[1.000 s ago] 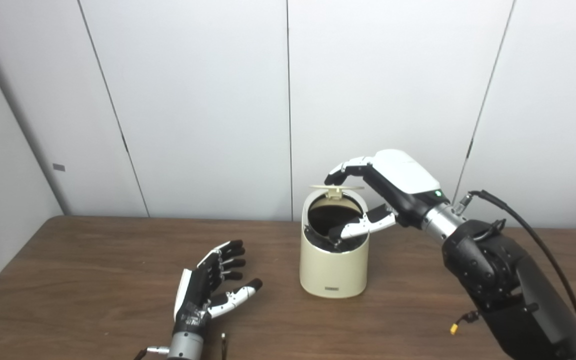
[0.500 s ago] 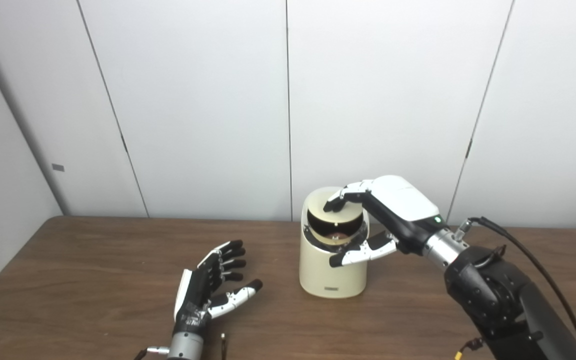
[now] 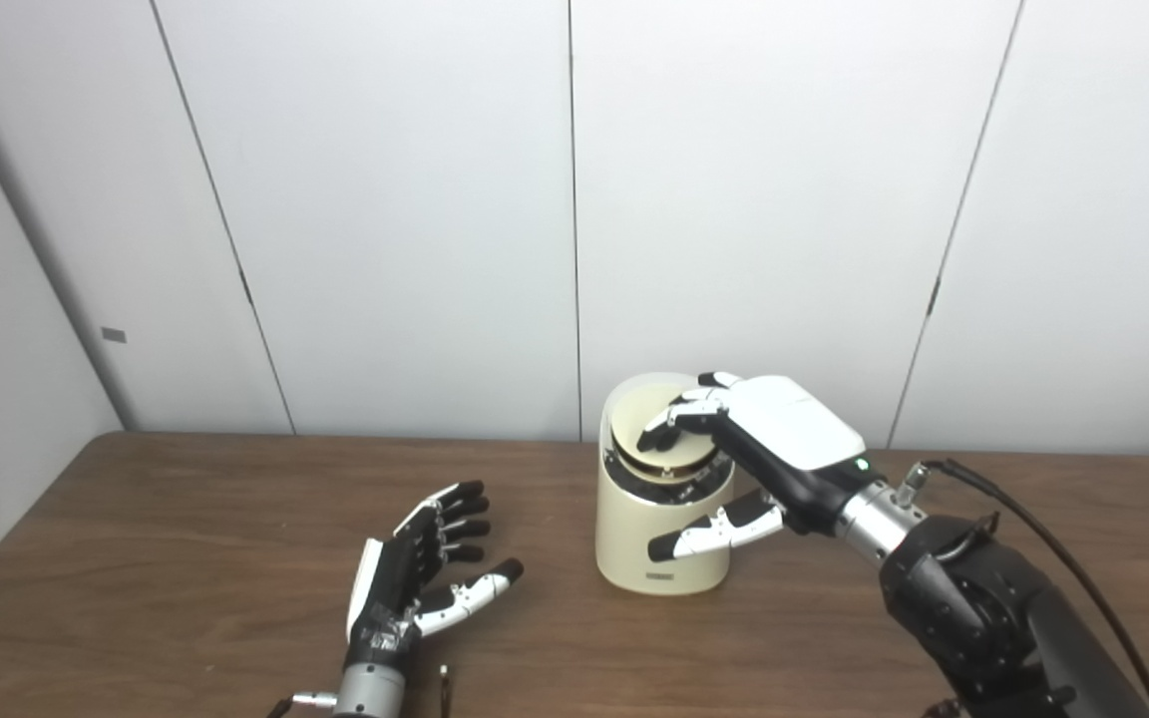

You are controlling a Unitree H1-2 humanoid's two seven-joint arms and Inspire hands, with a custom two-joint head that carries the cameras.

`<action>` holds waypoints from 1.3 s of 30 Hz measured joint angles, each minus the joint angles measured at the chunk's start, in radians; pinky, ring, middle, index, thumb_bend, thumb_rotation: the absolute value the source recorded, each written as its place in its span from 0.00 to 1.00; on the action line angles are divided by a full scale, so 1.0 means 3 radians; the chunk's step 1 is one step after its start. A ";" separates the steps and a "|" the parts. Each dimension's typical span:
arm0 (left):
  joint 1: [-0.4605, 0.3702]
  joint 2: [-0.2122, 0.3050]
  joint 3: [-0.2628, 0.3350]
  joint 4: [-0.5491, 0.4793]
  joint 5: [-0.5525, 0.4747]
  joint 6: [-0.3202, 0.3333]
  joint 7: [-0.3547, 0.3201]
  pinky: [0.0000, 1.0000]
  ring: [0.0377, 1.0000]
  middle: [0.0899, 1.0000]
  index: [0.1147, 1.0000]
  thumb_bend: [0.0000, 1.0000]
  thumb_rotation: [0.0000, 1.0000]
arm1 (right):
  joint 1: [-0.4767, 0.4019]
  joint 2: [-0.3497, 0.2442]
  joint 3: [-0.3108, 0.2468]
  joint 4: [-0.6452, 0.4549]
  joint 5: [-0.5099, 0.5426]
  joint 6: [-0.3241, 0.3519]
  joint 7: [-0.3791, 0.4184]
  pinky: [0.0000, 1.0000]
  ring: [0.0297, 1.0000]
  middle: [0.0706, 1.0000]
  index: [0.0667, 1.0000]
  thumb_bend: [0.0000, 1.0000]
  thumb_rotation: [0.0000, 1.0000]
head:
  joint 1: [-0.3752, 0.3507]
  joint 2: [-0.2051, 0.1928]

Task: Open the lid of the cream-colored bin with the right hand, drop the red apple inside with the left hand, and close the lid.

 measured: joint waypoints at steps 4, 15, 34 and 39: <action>0.0004 0.0000 0.0002 -0.0008 0.0000 0.0000 -0.0018 0.65 0.71 0.75 0.77 0.70 0.01 | 0.0028 0.0015 0.0006 -0.0004 -0.0022 0.0010 0.0022 0.94 0.84 0.68 0.67 0.67 0.55 | 0.0000 0.0010; 0.0026 -0.0001 0.0012 -0.0046 -0.0004 0.0016 -0.0038 0.65 0.72 0.75 0.77 0.69 0.01 | 0.0051 0.0017 0.0017 -0.0027 -0.0054 0.0062 0.0083 0.91 0.84 0.68 0.68 0.68 0.53 | 0.0000 0.0046; 0.0109 -0.0002 0.0030 -0.0155 -0.0048 0.0066 -0.0095 0.62 0.71 0.75 0.76 0.70 0.00 | 0.0089 0.0057 0.0099 -0.0176 -0.0393 0.0383 0.0222 0.86 0.81 0.68 0.68 0.70 0.53 | -0.0005 0.0128; 0.0126 -0.0002 0.0034 -0.0189 -0.0050 0.0131 -0.0095 0.63 0.71 0.75 0.75 0.70 0.00 | 0.0105 0.0100 0.0121 -0.0241 -0.0512 0.0506 0.0298 0.87 0.81 0.69 0.68 0.69 0.53 | 0.0000 0.0143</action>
